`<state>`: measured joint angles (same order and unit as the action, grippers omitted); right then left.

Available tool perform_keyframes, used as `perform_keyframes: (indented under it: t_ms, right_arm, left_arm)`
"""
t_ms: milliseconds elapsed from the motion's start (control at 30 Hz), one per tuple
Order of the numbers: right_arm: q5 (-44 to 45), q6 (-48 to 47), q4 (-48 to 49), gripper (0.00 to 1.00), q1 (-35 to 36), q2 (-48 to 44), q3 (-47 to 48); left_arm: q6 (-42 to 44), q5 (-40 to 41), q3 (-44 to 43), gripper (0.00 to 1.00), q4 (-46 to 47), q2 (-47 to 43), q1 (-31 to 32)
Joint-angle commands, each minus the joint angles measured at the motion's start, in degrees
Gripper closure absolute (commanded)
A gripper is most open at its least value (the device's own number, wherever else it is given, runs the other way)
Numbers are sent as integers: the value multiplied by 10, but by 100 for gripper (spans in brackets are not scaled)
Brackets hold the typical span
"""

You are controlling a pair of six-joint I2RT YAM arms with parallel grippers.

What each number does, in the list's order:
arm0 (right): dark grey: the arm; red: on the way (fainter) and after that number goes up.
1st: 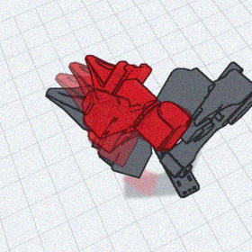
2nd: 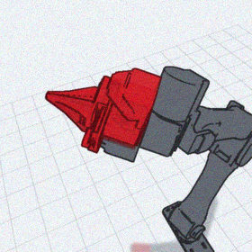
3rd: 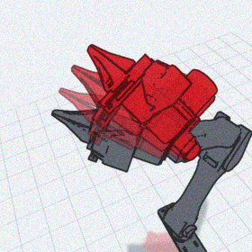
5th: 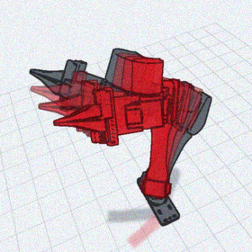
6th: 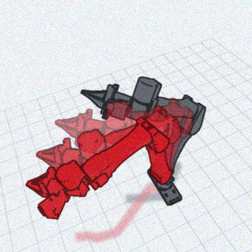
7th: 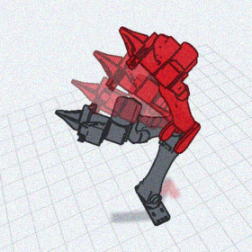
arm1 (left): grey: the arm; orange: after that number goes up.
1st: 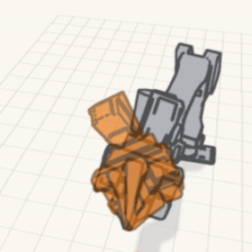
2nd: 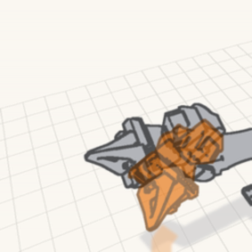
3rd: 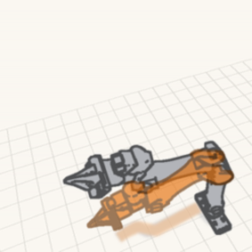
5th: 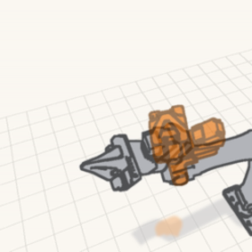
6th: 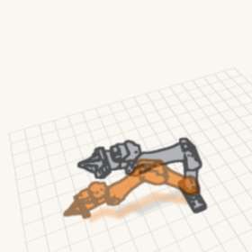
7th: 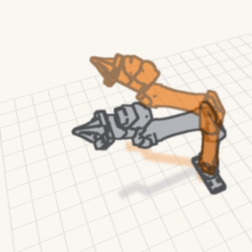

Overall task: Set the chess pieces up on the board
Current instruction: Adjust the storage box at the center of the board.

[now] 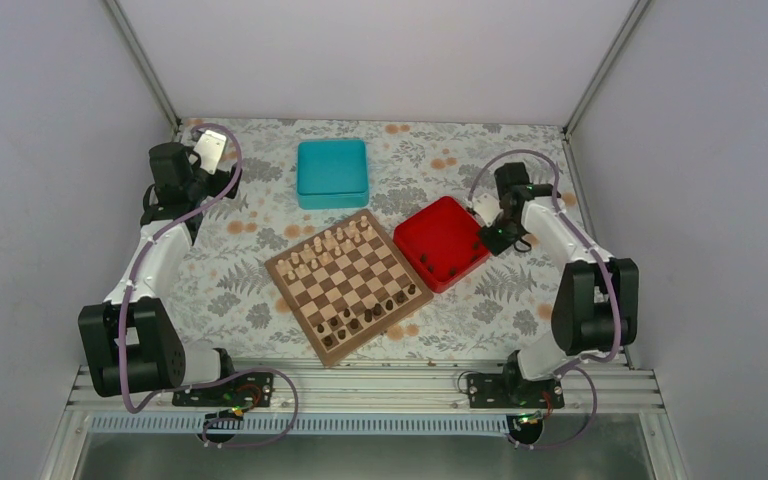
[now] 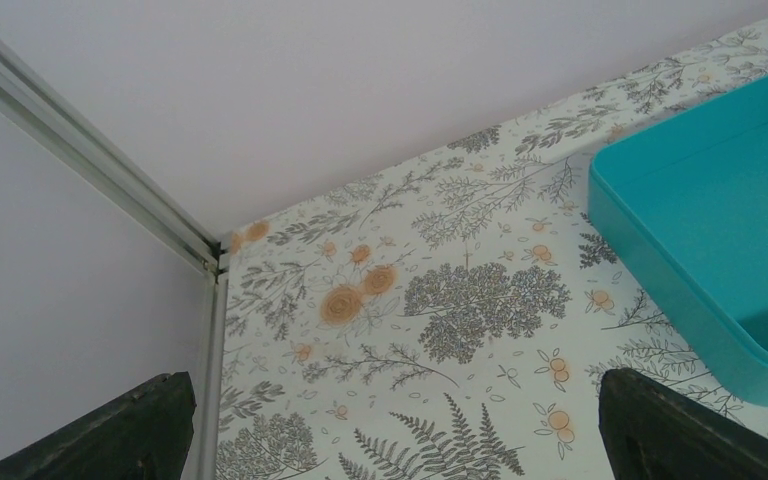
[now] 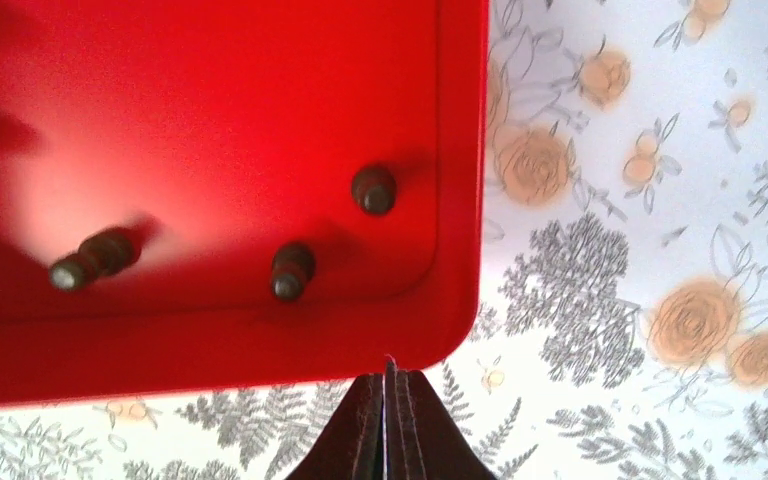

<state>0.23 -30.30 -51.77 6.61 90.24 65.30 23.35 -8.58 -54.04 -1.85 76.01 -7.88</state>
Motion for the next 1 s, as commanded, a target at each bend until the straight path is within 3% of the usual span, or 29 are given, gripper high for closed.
perform_keyframes:
  t_ms: [0,633,967]
  right_arm:
    - [9,-1,-20,96,-7,-28,-32]
    - [-4,4,28,96,-19,22,-59]
    - [-21,-1,59,96,-34,88,4]
  left_arm:
    - [-2,-13,5,0,11,-5,-3]
    - [-1,-17,5,0,10,-1,-3]
    - [-2,-16,5,0,9,-4,-3]
